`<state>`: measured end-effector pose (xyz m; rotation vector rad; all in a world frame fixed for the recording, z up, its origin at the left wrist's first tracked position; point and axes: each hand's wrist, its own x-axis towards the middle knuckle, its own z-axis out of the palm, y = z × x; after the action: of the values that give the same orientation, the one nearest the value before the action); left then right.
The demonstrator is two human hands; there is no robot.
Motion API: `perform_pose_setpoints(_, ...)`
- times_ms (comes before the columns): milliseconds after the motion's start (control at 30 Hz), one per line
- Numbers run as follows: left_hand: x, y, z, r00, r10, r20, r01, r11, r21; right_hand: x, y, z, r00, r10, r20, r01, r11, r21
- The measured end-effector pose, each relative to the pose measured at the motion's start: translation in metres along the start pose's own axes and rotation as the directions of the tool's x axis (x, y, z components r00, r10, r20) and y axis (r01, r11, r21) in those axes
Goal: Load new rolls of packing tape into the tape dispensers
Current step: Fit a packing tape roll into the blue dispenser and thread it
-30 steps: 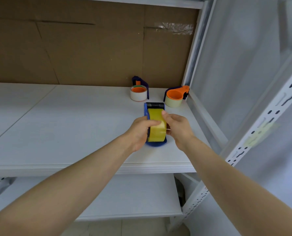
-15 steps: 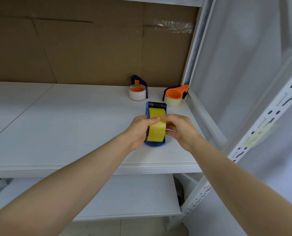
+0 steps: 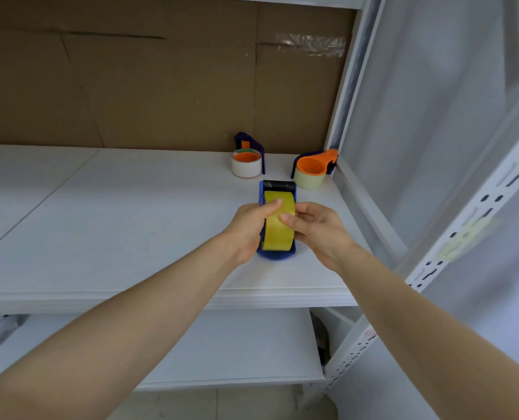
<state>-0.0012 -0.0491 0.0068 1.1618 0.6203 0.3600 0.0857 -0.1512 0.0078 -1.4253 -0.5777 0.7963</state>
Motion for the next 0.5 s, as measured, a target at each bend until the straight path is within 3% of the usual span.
perform_pose_setpoints(133,-0.003,-0.001,-0.001,0.999,0.026,0.035,-0.024,0.999,-0.034,0.000,-0.007,-0.005,0.999,-0.036,-0.038,0.029,0.986,-0.162)
perform_pose_setpoints(233,-0.005,-0.002,0.001,0.998,0.033,0.046,-0.033,0.999,-0.012,0.000,-0.017,-0.004,0.996,-0.088,0.031,0.093,0.943,-0.319)
perform_pose_setpoints(367,-0.006,-0.002,-0.001,0.998,0.035,0.058,-0.035,0.999,-0.016,-0.004,-0.016,-0.003,0.999,-0.027,0.037,0.036,0.962,-0.270)
perform_pose_setpoints(500,-0.006,-0.004,-0.002,0.998,0.050,0.037,-0.049,0.999,-0.015,-0.008,-0.005,-0.002,0.996,-0.076,0.053,0.086,0.971,-0.222)
